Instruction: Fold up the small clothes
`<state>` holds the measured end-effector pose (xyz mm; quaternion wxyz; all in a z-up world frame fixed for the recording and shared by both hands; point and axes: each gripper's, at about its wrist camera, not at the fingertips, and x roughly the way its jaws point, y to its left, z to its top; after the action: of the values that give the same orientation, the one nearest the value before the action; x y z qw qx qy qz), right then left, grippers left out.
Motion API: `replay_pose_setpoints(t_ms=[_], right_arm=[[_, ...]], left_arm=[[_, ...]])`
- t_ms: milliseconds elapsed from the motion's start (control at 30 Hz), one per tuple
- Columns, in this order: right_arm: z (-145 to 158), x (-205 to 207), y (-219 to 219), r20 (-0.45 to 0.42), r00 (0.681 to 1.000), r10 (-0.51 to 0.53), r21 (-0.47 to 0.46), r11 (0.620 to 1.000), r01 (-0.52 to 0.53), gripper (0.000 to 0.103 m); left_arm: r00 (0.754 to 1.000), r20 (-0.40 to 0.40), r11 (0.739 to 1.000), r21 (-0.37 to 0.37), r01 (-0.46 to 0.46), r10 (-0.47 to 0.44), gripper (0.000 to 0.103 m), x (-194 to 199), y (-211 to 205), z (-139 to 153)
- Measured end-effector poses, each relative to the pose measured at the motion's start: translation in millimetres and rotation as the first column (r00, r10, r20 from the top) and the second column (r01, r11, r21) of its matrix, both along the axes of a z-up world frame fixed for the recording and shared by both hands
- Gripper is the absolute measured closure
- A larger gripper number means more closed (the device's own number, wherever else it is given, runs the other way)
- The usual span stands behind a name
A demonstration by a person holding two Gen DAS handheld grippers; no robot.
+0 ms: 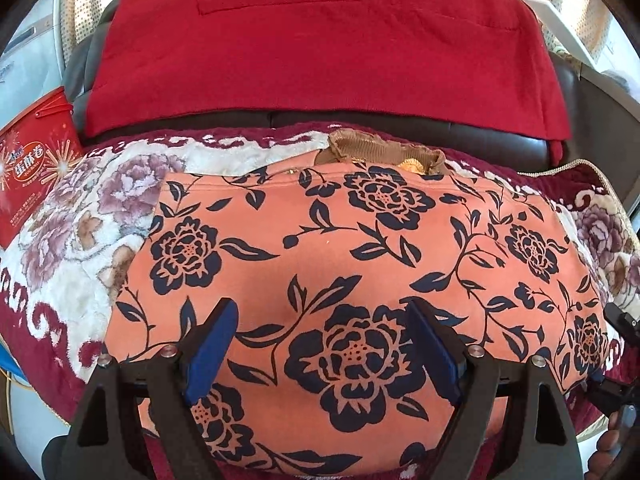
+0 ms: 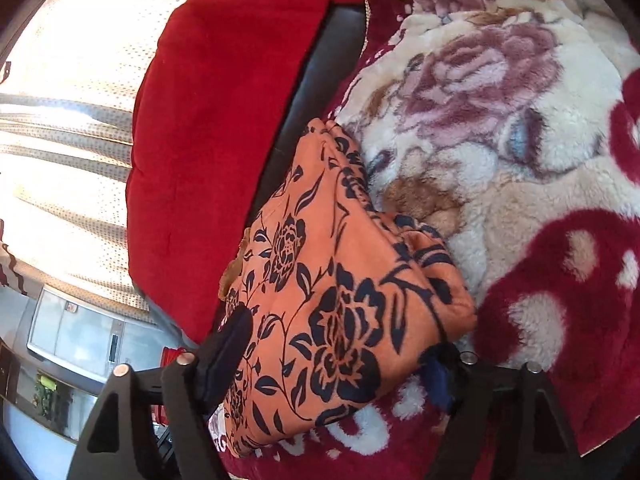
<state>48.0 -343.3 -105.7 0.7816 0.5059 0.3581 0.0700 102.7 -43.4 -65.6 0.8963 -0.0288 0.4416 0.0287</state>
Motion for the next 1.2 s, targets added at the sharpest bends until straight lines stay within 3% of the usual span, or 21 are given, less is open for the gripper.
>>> replay_pose_setpoints(t_ms=[100,200,333,400,533,600,633,667,767,800,833,900,933,967,1000,1067,1133,1200], right_arm=[[-3.5,3.8,6.2,-0.01,1.0,-0.017,0.013,1.0,0.017,0.02],[-4.0,2.6,6.4,-0.011,1.0,-0.024,0.011,1.0,0.024,0.02],[4.7,0.3,7.2,-0.016,0.999,-0.033,-0.072,0.997,0.032,0.021],[0.9,2.1,5.9,-0.031,0.998,-0.046,-0.059,0.997,0.044,0.021],[-2.2,8.3,5.7,-0.036,0.998,-0.047,-0.041,0.998,0.045,0.022],[3.9,12.2,8.0,-0.011,1.0,-0.029,-0.08,0.996,0.028,0.045],[5.1,14.5,9.1,-0.017,1.0,-0.021,-0.097,0.995,0.019,0.063],[4.2,17.6,9.5,-0.037,0.999,-0.016,-0.114,0.993,0.011,0.066],[-5.1,19.9,9.8,-0.07,0.997,-0.016,-0.105,0.994,0.009,0.064],[-7.8,19.1,8.8,-0.068,0.997,-0.025,-0.091,0.996,0.019,0.06],[-8.5,18.7,8.2,-0.056,0.998,-0.033,-0.084,0.996,0.029,0.05],[-5.0,22.0,10.5,-0.047,0.998,-0.04,-0.098,0.995,0.036,0.048],[-1.4,26.2,13.4,-0.046,0.999,-0.027,-0.128,0.992,0.021,0.05],[2.7,31.6,16.9,-0.048,0.999,-0.01,-0.166,0.986,0.002,0.076],[6.7,37.9,20.1,-0.058,0.998,0.003,-0.186,0.983,-0.014,0.085],[30.2,45.0,30.3,-0.038,0.999,0.016,-0.258,0.966,-0.025,0.085],[72.3,49.5,54.1,0.024,0.998,0.059,-0.374,0.926,-0.046,0.086],[124.1,52.0,99.7,0.107,0.984,0.145,-0.523,0.849,-0.068,0.086]], left_arm=[[0.998,-0.064,0.999,0.029,0.015,-0.014,0.016,9.0,-2.8,-22.9],[0.999,-0.029,0.999,0.023,0.022,-0.021,0.016,5.1,-1.9,-22.6],[0.999,0.034,0.999,0.029,0.027,-0.028,0.017,-2.1,-3.6,-12.1],[0.999,-0.027,0.999,0.032,0.031,-0.031,0.016,4.4,-3.6,-25.7],[0.999,-0.027,0.999,0.029,0.037,-0.036,0.017,5.3,-1.1,-25.8],[1.0,0.003,1.0,0.006,0.021,-0.021,0.017,0.1,3.0,-14.8],[1.0,0.025,1.0,0.0,0.019,-0.019,0.017,-1.9,5.9,-10.3],[0.999,0.042,1.0,0.007,0.018,-0.018,0.017,-5.0,7.2,-8.3],[0.998,-0.038,0.998,0.029,0.058,-0.057,0.015,1.5,4.9,-36.7],[0.998,-0.009,0.997,0.039,0.068,-0.067,0.013,1.6,4.5,-39.8],[0.997,0.008,0.996,0.048,0.075,-0.075,0.012,1.2,4.6,-39.6],[0.997,-0.005,0.997,0.024,0.077,-0.077,0.013,4.4,7.6,-37.9],[0.997,-0.01,0.997,0.013,0.081,-0.08,0.013,5.5,9.3,-38.2],[0.996,-0.011,0.996,0.007,0.091,-0.091,0.013,6.8,11.3,-37.7],[0.995,-0.008,0.995,-0.009,0.102,-0.102,0.014,6.7,15.1,-35.8],[0.996,0.01,0.992,-0.089,0.095,-0.094,0.015,7.4,39.3,-27.2],[0.998,0.061,0.988,-0.151,0.037,-0.028,0.015,-3.9,68.5,-12.4],[0.991,0.126,0.983,-0.184,-0.021,0.045,0.015,-15.9,102.3,0.2]])
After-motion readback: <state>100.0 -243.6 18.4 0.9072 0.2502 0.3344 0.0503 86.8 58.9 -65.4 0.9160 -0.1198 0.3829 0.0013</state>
